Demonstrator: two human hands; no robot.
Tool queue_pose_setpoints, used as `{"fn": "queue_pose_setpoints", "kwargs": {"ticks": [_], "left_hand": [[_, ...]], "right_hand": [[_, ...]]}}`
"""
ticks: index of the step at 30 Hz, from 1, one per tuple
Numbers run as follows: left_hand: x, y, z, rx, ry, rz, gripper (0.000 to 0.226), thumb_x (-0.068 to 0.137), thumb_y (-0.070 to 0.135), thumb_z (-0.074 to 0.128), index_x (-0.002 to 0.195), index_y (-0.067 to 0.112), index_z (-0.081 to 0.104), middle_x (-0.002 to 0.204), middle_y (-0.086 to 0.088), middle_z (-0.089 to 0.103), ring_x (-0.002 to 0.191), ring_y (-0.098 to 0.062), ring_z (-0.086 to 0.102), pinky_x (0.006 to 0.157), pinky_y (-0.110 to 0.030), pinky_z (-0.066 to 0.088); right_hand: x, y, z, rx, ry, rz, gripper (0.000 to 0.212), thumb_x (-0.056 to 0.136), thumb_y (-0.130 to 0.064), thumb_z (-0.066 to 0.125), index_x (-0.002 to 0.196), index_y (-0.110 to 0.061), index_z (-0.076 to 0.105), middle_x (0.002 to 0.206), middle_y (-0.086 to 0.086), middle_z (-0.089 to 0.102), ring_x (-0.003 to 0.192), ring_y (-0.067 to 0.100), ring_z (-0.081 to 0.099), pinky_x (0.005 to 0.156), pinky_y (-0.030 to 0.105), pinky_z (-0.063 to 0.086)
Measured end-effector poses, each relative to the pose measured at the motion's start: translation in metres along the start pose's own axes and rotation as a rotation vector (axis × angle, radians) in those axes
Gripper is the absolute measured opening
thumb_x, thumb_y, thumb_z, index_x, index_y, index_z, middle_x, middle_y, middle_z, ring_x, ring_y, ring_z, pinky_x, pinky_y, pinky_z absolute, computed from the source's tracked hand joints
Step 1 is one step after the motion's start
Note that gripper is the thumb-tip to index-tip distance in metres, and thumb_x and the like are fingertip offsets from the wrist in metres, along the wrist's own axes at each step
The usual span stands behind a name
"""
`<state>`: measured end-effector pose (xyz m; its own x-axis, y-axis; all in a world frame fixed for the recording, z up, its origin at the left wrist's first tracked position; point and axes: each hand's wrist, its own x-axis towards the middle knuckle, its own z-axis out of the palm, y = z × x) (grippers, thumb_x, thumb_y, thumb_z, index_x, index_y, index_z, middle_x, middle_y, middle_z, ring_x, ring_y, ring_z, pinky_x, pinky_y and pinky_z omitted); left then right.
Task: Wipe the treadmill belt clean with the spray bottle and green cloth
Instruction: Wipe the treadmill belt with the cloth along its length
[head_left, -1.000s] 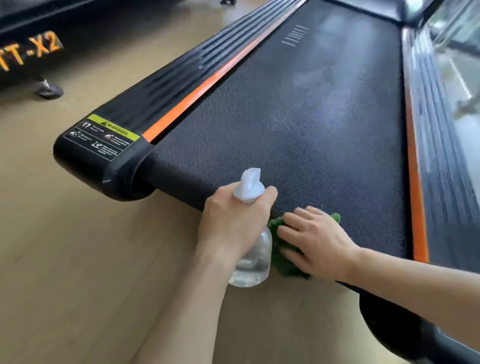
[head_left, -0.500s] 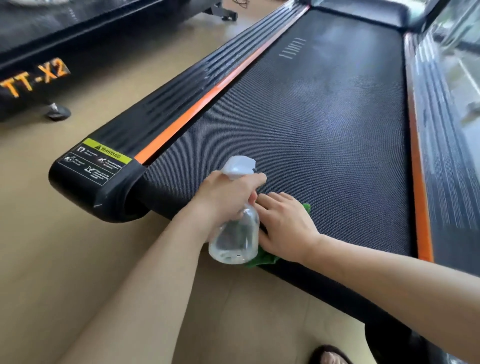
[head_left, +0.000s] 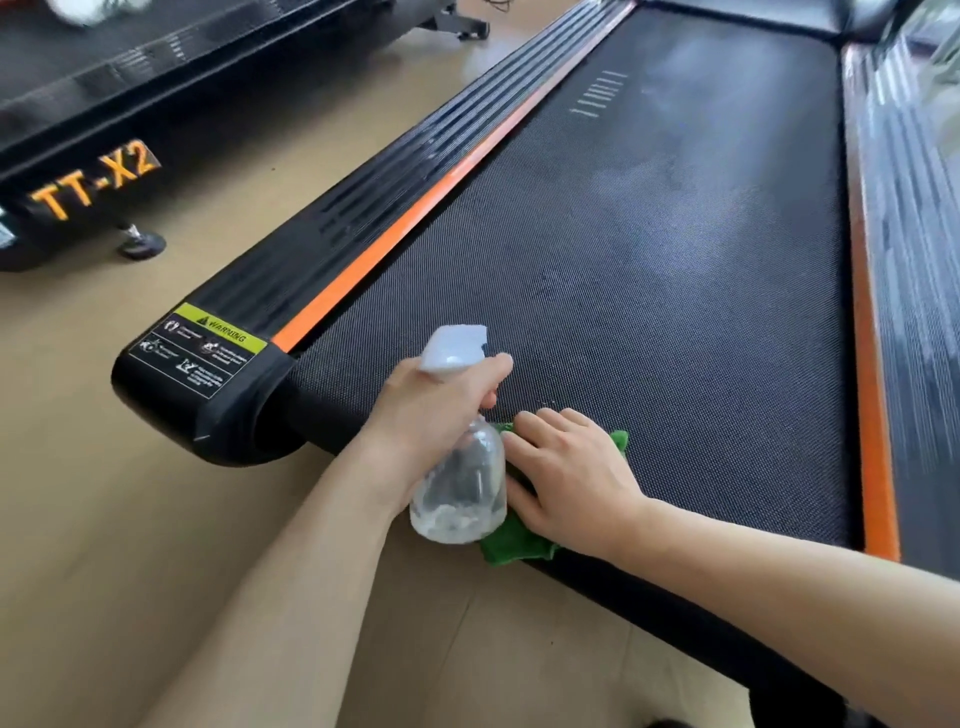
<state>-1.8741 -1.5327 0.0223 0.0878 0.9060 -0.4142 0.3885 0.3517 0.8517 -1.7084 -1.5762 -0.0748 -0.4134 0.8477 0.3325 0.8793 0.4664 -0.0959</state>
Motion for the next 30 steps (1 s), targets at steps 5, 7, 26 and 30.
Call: {"fn": "queue_pose_setpoints", "kwargs": {"ticks": [5,7,26,30], "left_hand": [[-0.034,-0.034,-0.010,-0.176,0.147,-0.102,0.034,0.087,0.047,0.078,0.086,0.013,0.080,0.076,0.005,0.077,0.065,-0.003,0.067,0.068,-0.026,0.051],[-0.040,-0.045,-0.016,-0.189,0.146,-0.119,0.032,0.086,0.048,0.078,0.083,0.016,0.080,0.082,0.005,0.080,0.071,-0.006,0.071,0.070,-0.027,0.052],[-0.024,-0.054,-0.031,-0.189,0.174,-0.157,0.038,0.086,0.047,0.075,0.085,0.010,0.079,0.078,0.002,0.077,0.066,-0.010,0.066,0.075,-0.033,0.057],[-0.023,-0.054,-0.035,-0.195,0.196,-0.160,0.037,0.085,0.048,0.075,0.087,0.011,0.078,0.073,0.007,0.077,0.074,-0.015,0.069,0.085,-0.038,0.058]], "right_hand": [[0.034,0.051,0.007,-0.038,-0.067,-0.136,0.029,0.095,-0.041,0.049,0.093,-0.015,0.060,0.084,0.004,0.055,0.076,0.027,0.056,0.068,0.038,0.046],[0.072,0.092,0.015,-0.109,0.013,0.125,0.034,0.094,-0.042,0.046,0.099,-0.013,0.062,0.089,0.008,0.060,0.083,0.034,0.062,0.071,0.041,0.049],[0.127,0.055,0.033,-0.071,-0.046,0.166,0.027,0.094,-0.038,0.048,0.090,-0.013,0.056,0.087,0.007,0.061,0.083,0.034,0.060,0.069,0.038,0.043],[0.148,0.044,0.038,-0.112,-0.026,0.362,0.027,0.094,-0.037,0.046,0.090,-0.013,0.058,0.092,0.007,0.064,0.088,0.033,0.061,0.075,0.039,0.044]]}}
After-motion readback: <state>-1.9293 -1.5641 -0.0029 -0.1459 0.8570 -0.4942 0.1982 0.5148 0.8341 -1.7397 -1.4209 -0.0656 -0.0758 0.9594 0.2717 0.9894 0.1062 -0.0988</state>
